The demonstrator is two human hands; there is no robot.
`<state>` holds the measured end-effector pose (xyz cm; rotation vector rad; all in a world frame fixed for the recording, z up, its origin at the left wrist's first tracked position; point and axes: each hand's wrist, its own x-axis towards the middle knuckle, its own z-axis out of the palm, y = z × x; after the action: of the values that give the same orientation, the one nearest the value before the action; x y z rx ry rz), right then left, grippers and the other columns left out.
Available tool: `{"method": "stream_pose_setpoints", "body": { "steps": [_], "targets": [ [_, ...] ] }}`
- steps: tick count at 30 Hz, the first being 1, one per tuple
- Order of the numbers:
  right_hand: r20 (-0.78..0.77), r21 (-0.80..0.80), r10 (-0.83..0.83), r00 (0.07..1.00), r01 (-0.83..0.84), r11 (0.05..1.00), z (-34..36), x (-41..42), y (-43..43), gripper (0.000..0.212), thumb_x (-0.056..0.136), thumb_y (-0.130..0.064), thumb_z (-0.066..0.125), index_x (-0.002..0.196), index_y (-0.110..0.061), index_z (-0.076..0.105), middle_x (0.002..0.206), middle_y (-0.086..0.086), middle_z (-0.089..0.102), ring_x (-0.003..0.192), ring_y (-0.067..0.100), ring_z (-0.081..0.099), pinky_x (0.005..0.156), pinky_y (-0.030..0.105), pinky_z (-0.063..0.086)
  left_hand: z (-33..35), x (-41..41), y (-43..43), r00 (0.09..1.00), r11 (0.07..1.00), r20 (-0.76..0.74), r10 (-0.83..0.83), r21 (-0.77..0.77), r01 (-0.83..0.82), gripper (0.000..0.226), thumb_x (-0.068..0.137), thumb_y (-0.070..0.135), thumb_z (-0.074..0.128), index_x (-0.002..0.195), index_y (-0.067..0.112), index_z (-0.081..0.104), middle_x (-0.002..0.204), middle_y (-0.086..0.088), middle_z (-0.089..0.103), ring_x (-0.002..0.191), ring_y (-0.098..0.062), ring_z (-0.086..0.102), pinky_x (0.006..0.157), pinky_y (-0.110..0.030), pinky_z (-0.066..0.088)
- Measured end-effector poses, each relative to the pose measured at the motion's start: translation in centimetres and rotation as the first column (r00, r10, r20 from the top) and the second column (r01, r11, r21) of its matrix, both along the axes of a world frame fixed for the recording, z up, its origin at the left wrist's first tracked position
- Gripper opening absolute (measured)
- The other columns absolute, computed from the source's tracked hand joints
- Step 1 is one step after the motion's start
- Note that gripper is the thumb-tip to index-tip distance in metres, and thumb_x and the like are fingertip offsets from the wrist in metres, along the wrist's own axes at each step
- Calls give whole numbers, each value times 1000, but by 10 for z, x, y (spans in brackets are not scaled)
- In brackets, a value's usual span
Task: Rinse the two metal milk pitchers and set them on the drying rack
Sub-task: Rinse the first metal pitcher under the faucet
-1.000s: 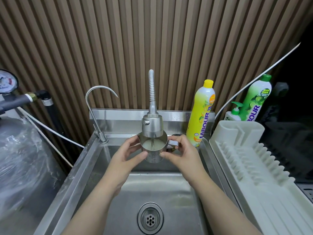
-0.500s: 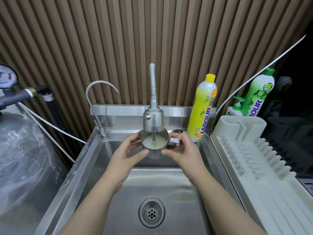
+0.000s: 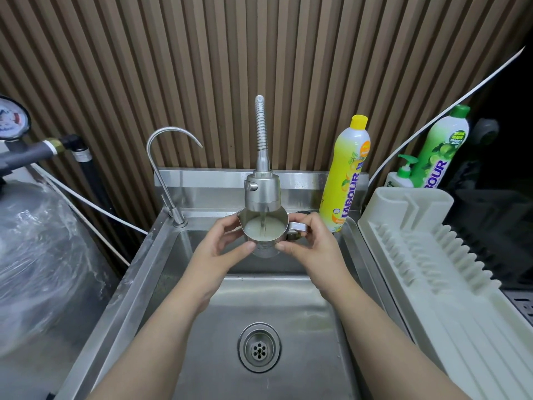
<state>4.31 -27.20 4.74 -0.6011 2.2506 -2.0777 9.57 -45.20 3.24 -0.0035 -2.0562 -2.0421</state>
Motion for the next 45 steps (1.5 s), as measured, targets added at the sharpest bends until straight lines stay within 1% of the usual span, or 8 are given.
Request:
{"method": "stream_pose_setpoints", "body": {
  "steps": [7,16,24,27,31,34,41,45],
  "targets": [
    [18,-5,-10,1000,10,1000,-2,-1,-1,44,69,3,76,93,-29,57,101,-9,62,81,-16,55,71,3,43,-1,-1,-1,999,1000,32,11,-4,-11,51,61,35,77,109,44,62,122,13,65,118,-9,57,108,-41,39],
    [32,-3,-29,999,29,1000,-1,-2,-2,44,68,0,77,92,-31,58,100,-10,63,92,1,54,71,2,41,-4,-3,-2,999,1000,34,4,-6,-4,58,63,35,76,118,33,58,129,7,61,121,-13,55,110,-46,37],
    [54,-4,-13,998,13,1000,-5,-3,-3,43,68,-1,77,87,-34,58,99,-17,63,81,-10,53,78,15,47,-5,-1,-3,1000,1000,26,3,9,-3,54,63,34,77,114,35,60,127,4,63,119,-14,56,109,-48,37],
    [38,-11,-11,999,11,1000,-8,-4,-3,44,68,-1,78,91,-33,59,102,-13,64,92,-2,57,80,15,48,-4,0,-3,1000,1000,22,-1,-2,1,54,63,35,77,114,36,60,126,6,63,120,-12,56,109,-45,38],
    [50,-19,0,999,1,1000,-13,-4,-2,42,67,1,77,95,-27,61,107,-11,66,100,7,61,92,36,53,-5,2,-1,1000,1000,24,-16,3,16,48,61,35,77,107,43,62,121,14,64,117,-5,57,106,-38,39],
    [55,-15,2,998,-1,1000,-18,-2,-2,40,66,-2,77,92,-28,61,110,-10,66,109,14,59,94,45,52,-8,3,0,999,1000,41,-12,10,11,45,60,34,76,101,46,63,116,19,66,113,-1,58,103,-34,41],
    [86,-29,0,996,3,1000,-22,-1,-1,40,64,-7,79,88,-33,60,111,-12,65,110,25,59,94,43,52,-12,3,2,999,1000,51,-5,22,4,45,63,25,77,102,43,63,114,19,66,113,-1,58,101,-33,42],
    [81,-43,-2,997,5,999,-20,0,-1,44,66,-2,78,82,-38,59,112,-14,65,112,25,56,95,44,51,-11,5,2,999,999,45,-15,32,13,49,59,33,77,106,39,63,118,15,65,118,-7,57,102,-36,42]
  ]
}}
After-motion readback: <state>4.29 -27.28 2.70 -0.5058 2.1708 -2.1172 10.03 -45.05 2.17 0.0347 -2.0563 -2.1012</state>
